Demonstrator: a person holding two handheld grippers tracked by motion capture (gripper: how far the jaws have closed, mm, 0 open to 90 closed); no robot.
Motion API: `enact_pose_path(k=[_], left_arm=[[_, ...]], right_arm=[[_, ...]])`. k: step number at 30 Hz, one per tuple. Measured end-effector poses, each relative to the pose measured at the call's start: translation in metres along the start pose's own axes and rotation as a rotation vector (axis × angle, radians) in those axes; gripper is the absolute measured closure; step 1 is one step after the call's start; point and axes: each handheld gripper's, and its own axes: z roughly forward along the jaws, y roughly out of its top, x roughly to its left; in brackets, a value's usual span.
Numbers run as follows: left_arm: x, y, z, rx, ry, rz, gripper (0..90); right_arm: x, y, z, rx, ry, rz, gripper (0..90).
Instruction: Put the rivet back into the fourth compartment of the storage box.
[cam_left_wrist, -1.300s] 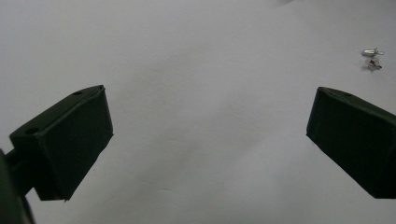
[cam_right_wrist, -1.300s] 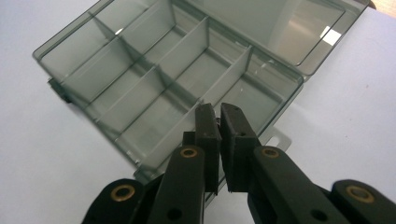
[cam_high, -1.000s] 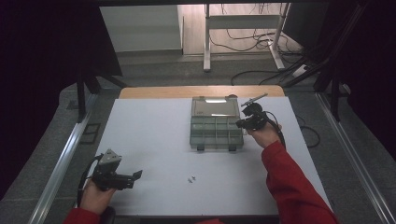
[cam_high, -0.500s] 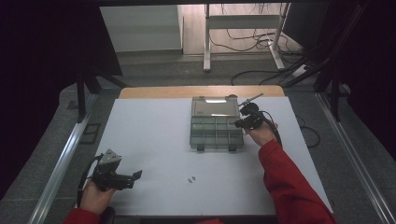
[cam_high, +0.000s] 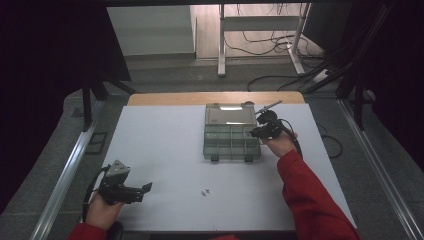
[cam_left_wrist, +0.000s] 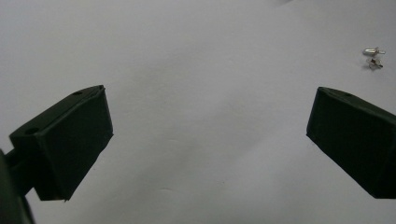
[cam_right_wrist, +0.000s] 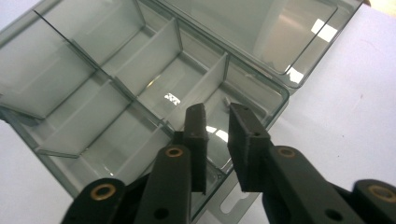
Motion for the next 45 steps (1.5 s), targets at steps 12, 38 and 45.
enact_pose_path(k=[12,38,45], left_arm=[[-0.001,0.0,0.0,0.001,0.001,0.004,0.6],[-0.001,0.0,0.0,0.004,0.001,0.007,0.5],[-0.001,0.001,0.0,0.003,0.001,0.008,0.4]], right_arm=[[0.013,-0.001,-0.014,-0.04,0.014,-0.021,58.3],[0.048,-0.027,-0.037,-0.116,0.021,-0.078,15.2],[0.058,-0.036,-0.038,-0.114,0.026,-0.087,8.0]])
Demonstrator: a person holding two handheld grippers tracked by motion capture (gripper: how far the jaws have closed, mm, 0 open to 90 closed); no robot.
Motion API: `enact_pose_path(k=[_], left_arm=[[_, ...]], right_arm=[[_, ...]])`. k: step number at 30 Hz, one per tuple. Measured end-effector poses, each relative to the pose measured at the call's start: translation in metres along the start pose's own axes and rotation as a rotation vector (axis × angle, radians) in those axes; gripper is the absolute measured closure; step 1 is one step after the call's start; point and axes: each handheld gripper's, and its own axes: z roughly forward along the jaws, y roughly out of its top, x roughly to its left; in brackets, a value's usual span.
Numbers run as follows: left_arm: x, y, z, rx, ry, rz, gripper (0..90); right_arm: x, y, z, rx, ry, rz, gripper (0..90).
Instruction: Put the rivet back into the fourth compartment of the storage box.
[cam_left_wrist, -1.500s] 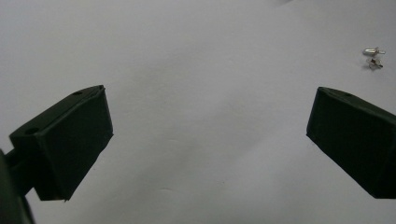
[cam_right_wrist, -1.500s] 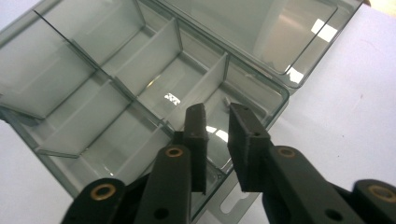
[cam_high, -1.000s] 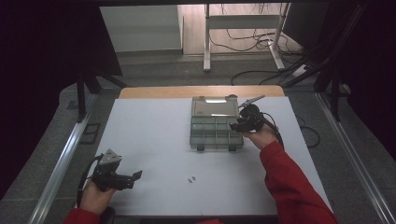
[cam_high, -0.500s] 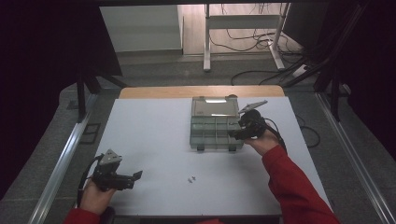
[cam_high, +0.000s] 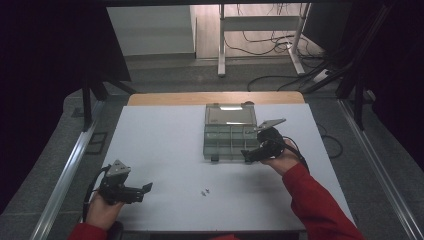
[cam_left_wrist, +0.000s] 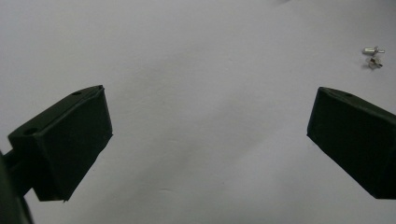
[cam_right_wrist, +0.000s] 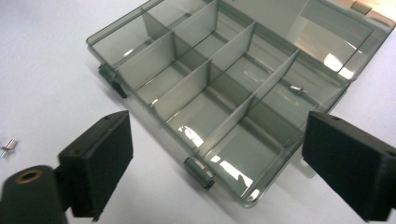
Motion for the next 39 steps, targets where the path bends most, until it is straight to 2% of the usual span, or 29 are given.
enact_pose_path(k=[5,15,25,32,39], left_arm=[[0.0,0.0,0.0,0.0,-0.001,-0.001,0.3],[0.0,0.0,0.0,0.001,-0.001,-0.002,0.3],[0.0,0.0,0.0,0.002,-0.002,0.0,0.3],[0.0,0.0,0.0,0.002,-0.002,0.001,0.3],[0.0,0.0,0.001,0.005,-0.001,0.004,0.3]], right_arm=[[0.009,-0.005,-0.001,0.015,-0.003,-0.007,3.5],[0.026,-0.015,-0.006,0.027,0.033,-0.036,0.0],[0.044,-0.025,-0.007,0.029,0.062,-0.117,0.0],[0.051,-0.025,-0.002,0.032,0.107,-0.113,0.1],[0.062,-0.023,0.003,0.037,0.131,-0.135,0.1]])
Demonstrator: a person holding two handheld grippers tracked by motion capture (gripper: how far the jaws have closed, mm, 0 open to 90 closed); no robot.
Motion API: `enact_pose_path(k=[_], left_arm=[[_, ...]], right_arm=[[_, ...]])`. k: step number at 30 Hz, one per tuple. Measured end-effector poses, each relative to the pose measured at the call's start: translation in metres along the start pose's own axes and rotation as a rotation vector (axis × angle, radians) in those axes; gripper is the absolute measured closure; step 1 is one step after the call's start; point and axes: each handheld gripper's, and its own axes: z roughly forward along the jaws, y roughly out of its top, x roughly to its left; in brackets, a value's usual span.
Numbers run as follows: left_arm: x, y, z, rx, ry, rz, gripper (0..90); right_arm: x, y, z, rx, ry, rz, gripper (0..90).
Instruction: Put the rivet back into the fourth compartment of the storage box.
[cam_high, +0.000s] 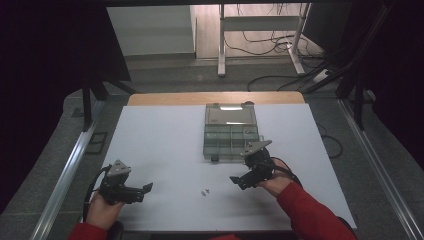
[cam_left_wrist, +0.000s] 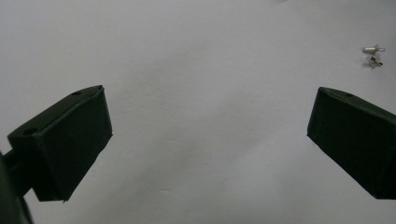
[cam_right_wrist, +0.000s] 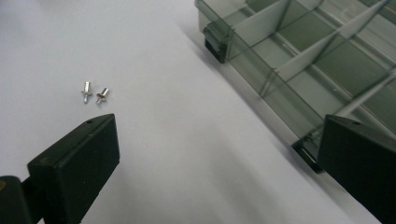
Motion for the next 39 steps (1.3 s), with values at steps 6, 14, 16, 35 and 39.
enact_pose_path(k=[6,14,16,35,39], left_arm=[[0.0,0.0,0.0,0.001,0.0,0.0,0.3],[0.0,0.0,0.001,0.004,0.0,0.004,0.3],[-0.001,0.0,0.001,0.005,0.0,0.004,0.3],[-0.001,0.0,0.001,0.008,0.0,0.007,0.2],[0.0,0.0,0.001,0.009,-0.001,0.007,0.2]], right_arm=[[0.008,0.003,0.007,0.032,0.005,-0.008,0.2],[0.019,0.007,0.018,0.066,0.003,0.011,0.2],[0.023,0.008,0.021,0.073,0.015,0.003,0.2],[0.057,0.021,0.056,0.189,0.077,-0.044,16.5],[0.063,0.026,0.061,0.198,0.089,-0.064,26.4]])
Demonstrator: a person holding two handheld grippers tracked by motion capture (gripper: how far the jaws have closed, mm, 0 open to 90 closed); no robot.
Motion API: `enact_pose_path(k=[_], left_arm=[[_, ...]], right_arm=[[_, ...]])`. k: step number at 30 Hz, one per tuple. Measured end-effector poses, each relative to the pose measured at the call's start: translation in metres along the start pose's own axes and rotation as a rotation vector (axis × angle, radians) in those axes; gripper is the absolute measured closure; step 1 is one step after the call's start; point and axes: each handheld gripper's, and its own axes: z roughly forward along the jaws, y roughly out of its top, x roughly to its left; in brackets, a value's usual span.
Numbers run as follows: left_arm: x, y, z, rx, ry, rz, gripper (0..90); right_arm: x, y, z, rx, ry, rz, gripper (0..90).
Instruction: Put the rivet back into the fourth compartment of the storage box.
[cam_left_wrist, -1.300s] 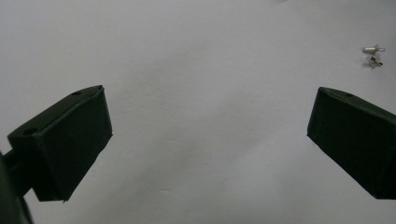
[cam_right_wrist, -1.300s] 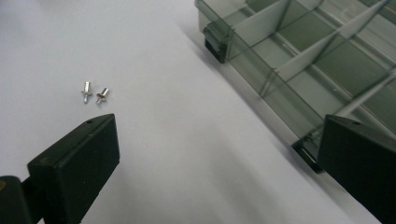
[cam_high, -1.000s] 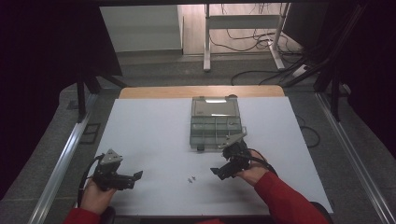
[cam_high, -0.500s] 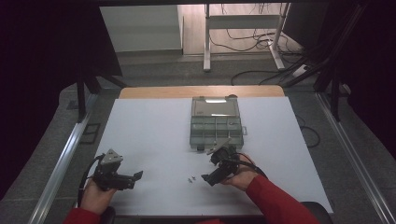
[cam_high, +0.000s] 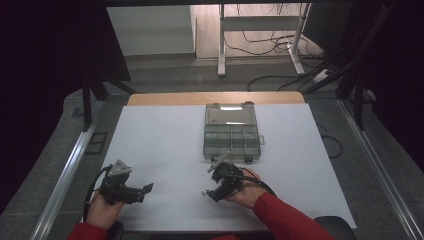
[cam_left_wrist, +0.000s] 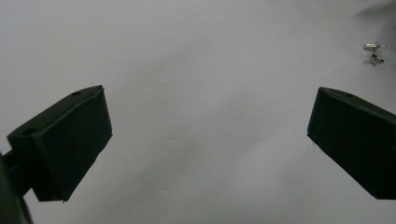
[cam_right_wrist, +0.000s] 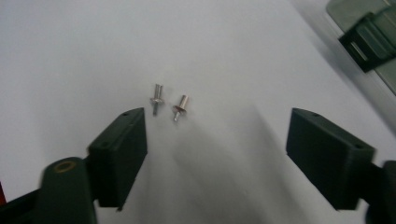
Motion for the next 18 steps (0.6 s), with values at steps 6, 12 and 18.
enact_pose_path(k=[6,12,18], left_arm=[[0.0,0.0,0.0,0.001,-0.001,0.001,0.2],[0.0,0.0,0.0,0.002,0.0,0.001,0.2],[0.0,0.0,0.0,0.002,0.0,-0.001,0.2]], right_arm=[[0.003,0.009,0.006,0.01,0.026,-0.023,43.8],[0.005,0.015,0.013,0.05,0.066,-0.049,62.9],[0.009,0.016,0.017,0.074,0.027,-0.105,81.5]])
